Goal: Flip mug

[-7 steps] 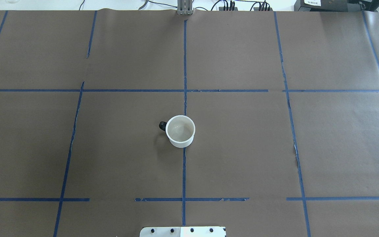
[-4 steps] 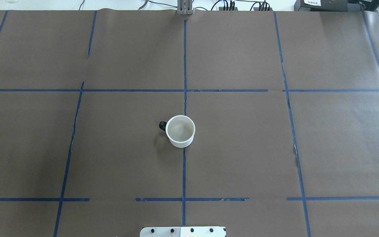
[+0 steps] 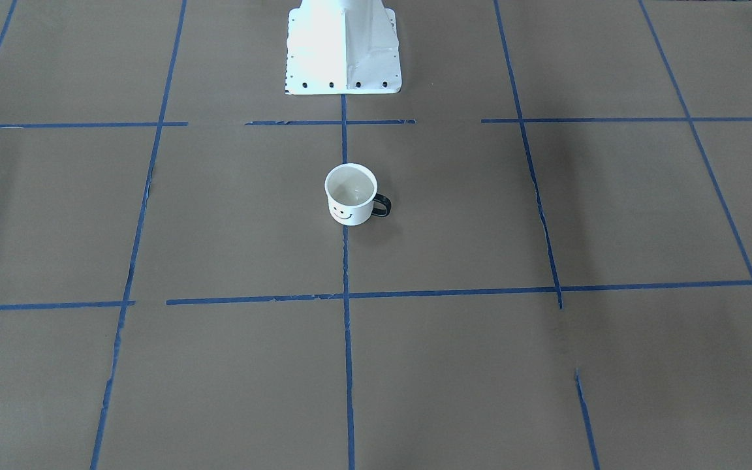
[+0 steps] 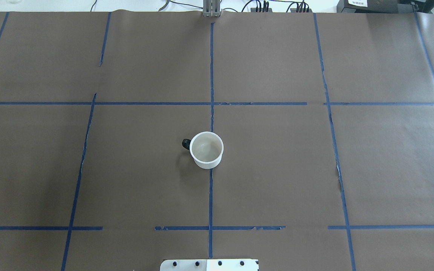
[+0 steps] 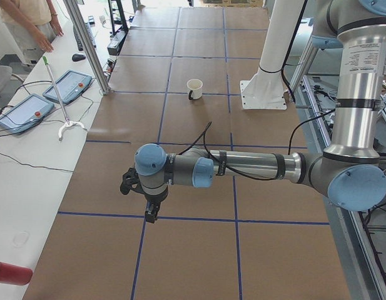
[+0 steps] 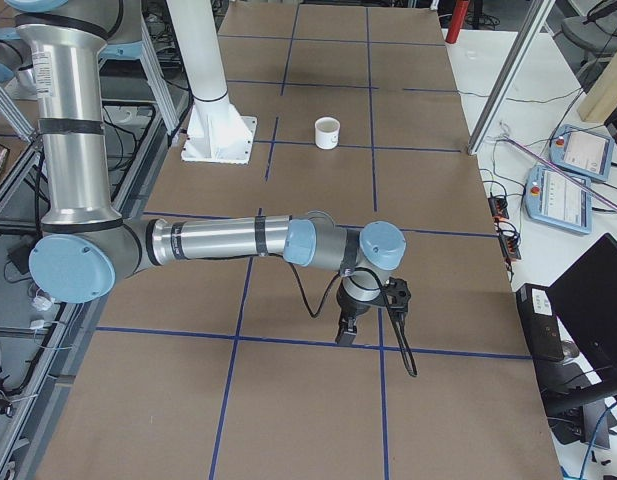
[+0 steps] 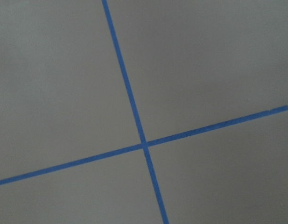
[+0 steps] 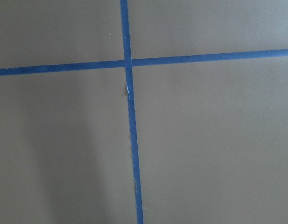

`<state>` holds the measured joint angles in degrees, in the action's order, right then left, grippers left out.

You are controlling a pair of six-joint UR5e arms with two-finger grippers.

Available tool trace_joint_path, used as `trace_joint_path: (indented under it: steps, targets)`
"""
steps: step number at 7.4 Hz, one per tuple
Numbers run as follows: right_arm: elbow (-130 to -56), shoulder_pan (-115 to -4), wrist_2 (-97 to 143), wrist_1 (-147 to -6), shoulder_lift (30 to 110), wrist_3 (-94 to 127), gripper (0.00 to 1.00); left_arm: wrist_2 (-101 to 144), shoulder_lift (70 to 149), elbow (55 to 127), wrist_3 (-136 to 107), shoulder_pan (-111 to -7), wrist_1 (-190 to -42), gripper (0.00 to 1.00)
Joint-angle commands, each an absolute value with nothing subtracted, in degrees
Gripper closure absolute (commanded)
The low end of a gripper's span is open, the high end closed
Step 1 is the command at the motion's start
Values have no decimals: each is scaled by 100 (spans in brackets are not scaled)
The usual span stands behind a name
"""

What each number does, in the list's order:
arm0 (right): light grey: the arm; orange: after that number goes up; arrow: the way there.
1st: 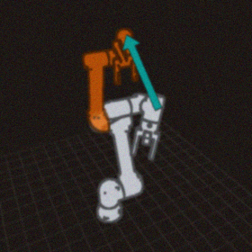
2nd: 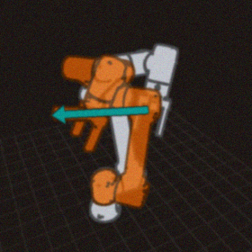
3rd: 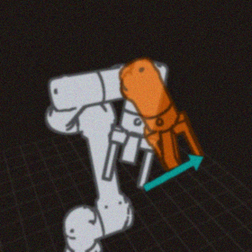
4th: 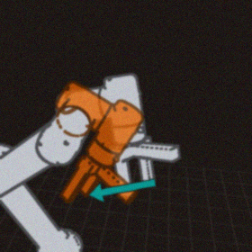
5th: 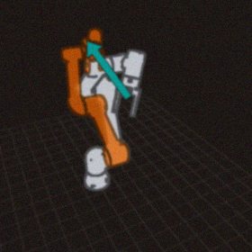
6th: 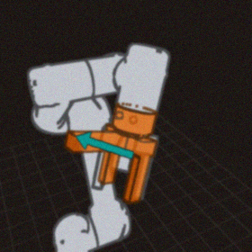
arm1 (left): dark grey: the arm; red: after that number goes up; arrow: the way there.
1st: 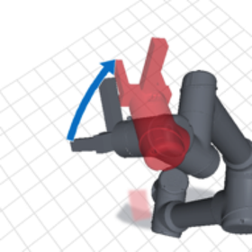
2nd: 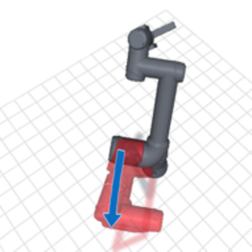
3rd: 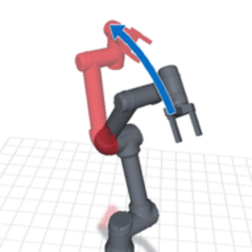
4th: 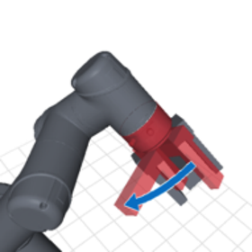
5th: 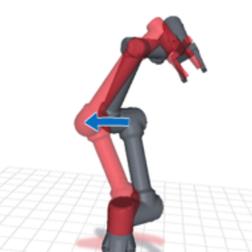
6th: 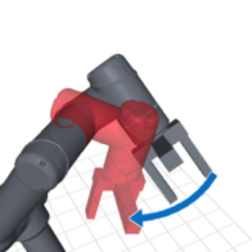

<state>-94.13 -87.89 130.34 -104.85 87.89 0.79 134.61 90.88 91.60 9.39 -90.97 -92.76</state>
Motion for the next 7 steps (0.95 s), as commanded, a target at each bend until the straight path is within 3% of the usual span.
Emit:
trace_joint_path:
  steps: [1, 7]
  targets:
    - [-9413, -8789, 13034, -10485, 8798, 79, 0, 13439, 9088, 9193, 958, -9097, -9299, 0]
    - [-9413, -8789, 13034, -10485, 8789, 79, 0, 13438, 9044, 9158, 958, -9097, -9308, 0]
